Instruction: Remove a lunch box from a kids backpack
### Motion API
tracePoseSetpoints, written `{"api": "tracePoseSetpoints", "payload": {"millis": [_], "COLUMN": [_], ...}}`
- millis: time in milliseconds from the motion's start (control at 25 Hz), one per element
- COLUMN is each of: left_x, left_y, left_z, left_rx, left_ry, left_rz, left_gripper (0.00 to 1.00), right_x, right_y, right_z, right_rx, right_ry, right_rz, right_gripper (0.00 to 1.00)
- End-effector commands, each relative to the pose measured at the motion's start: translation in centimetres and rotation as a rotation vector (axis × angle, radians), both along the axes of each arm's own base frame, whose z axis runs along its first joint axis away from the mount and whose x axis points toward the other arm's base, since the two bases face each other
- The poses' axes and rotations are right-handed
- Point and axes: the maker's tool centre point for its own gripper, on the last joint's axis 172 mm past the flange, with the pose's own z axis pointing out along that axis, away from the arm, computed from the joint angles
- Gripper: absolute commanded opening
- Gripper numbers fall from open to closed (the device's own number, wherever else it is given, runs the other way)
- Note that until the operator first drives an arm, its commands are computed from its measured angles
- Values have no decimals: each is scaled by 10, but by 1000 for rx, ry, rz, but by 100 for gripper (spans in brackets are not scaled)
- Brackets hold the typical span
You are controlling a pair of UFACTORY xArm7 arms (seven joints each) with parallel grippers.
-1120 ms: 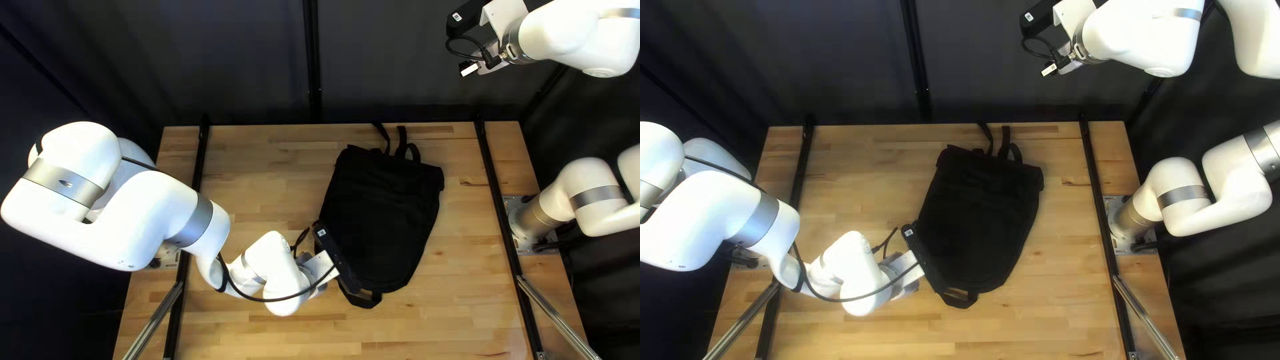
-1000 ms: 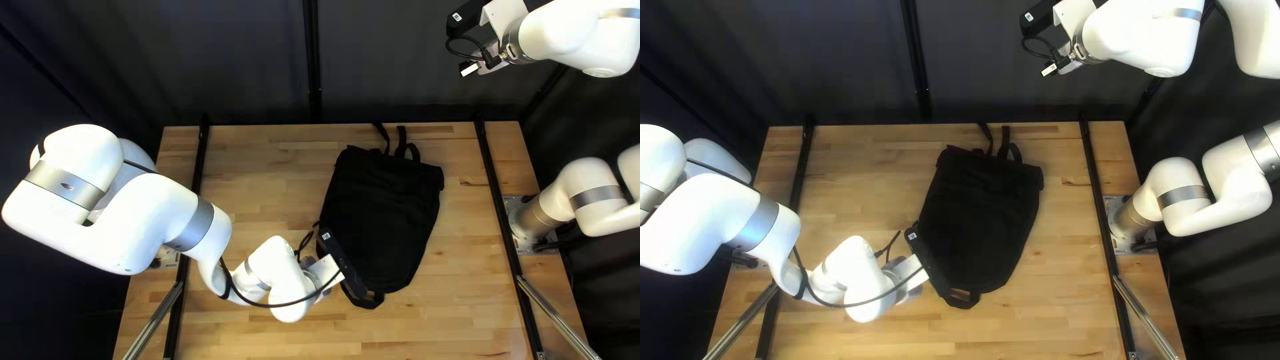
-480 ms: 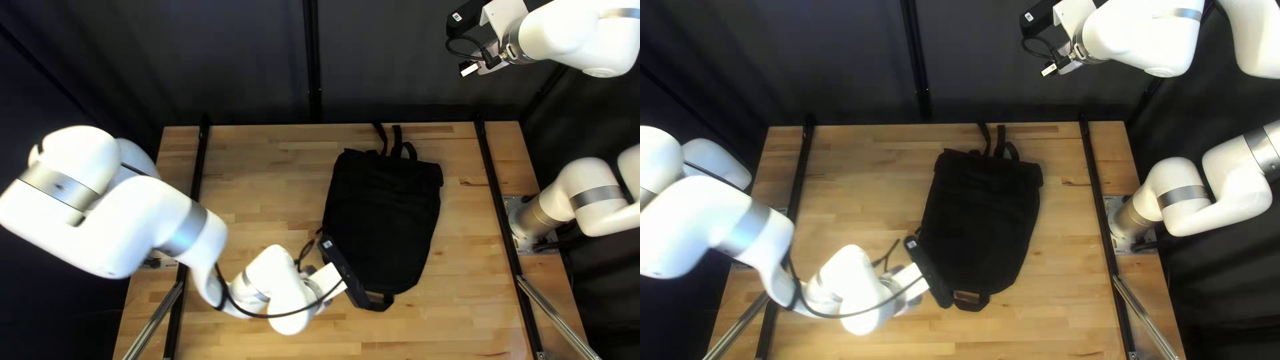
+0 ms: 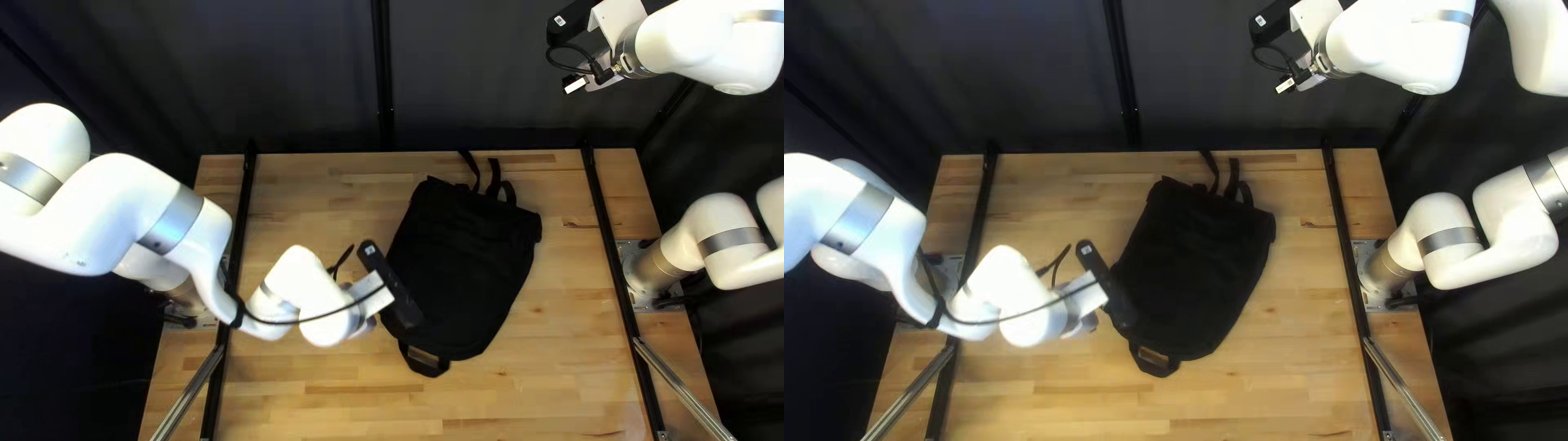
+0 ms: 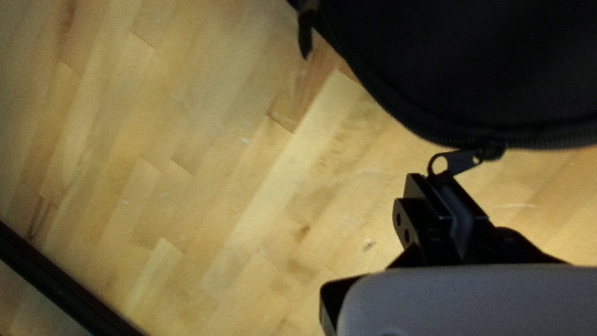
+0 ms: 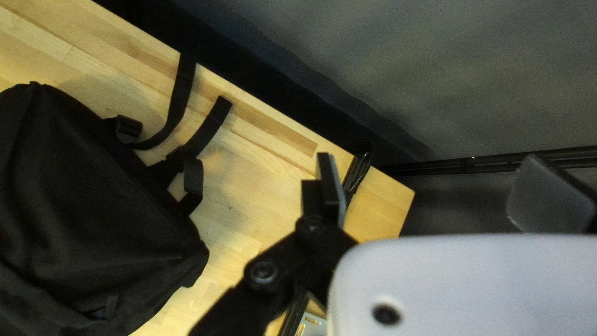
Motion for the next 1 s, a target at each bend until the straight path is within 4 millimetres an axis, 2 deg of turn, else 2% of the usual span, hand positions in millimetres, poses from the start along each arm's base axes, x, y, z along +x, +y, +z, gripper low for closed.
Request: {"api": "tracePoseSetpoints", "payload": {"millis": [40,120,280,400,720,800,840,880,920,1000], "left_x": [-17,-28,-33,-31,-13,-9,-8,-7,-7,-9], "left_y": [33,51,68,70,55,52,51,50,49,47], "left_z": [10,18,25,29,37,38,38,38,37,37], "left_rx": [-24,-25,-35,-38,-32,-26,-23,-20,-18,-15], "left_ry": [37,53,76,74,53,46,42,40,38,37], "left_rz": [19,29,39,36,-6,-13,-18,-21,-24,-27], "left_gripper": [0,0,0,0,0,0,0,0,0,0], "right_x": [0,0,0,0,3,23,36,39,50,59], "right_y": [0,0,0,0,-3,-8,-6,-5,4,15], "right_z": [0,0,0,0,0,-15,-30,-34,-52,-70], "right_rx": [0,0,0,0,-5,36,59,67,79,90], "right_ry": [0,0,0,0,-7,-55,-82,-93,-113,-134], "right_rz": [0,0,0,0,23,21,6,0,-10,-24], "right_gripper": [100,100,100,100,100,100,100,100,100,100]}}
